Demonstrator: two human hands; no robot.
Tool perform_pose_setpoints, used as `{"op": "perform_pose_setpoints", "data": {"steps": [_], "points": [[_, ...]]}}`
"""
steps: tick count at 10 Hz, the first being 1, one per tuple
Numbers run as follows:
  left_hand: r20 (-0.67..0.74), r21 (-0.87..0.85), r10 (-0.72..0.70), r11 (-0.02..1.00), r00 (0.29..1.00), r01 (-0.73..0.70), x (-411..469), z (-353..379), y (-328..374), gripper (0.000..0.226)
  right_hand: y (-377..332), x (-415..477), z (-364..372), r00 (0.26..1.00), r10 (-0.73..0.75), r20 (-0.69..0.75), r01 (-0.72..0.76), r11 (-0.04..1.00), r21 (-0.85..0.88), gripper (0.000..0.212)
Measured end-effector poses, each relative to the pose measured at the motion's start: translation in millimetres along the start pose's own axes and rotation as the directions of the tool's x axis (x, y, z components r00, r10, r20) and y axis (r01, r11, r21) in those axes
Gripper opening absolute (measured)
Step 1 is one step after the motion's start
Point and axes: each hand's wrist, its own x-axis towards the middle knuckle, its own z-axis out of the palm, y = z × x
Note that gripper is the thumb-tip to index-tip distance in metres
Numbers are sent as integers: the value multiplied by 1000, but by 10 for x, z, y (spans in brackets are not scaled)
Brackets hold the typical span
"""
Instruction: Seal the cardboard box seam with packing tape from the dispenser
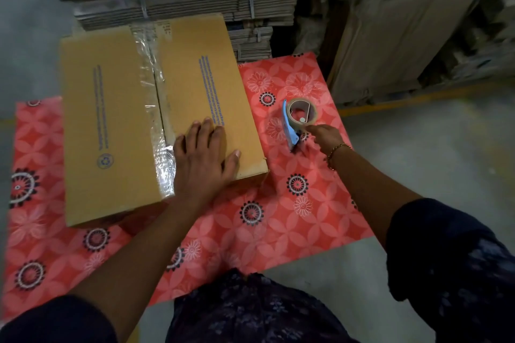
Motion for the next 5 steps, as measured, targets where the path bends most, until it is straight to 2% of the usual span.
{"op": "perform_pose_setpoints", "data": {"steps": [1,2,3,5], "points": [[17,-6,-2,1000,1000,2,-17,-34,20,62,-17,-63,-140,996,-83,41,88,986,-144,30],[42,-19,-6,1000,999,6,-25,-59,21,64,-92,-235,-295,986,-144,79,158,965,-208,59],[111,-29,-16,999,994,19,-21,-138,23,71,-167,-433,-438,966,-218,141,250,927,-279,66],[46,-69,-19,997,999,22,24,-479,-7,82,-434,-796,-609,854,-488,180,513,733,-446,70]]}}
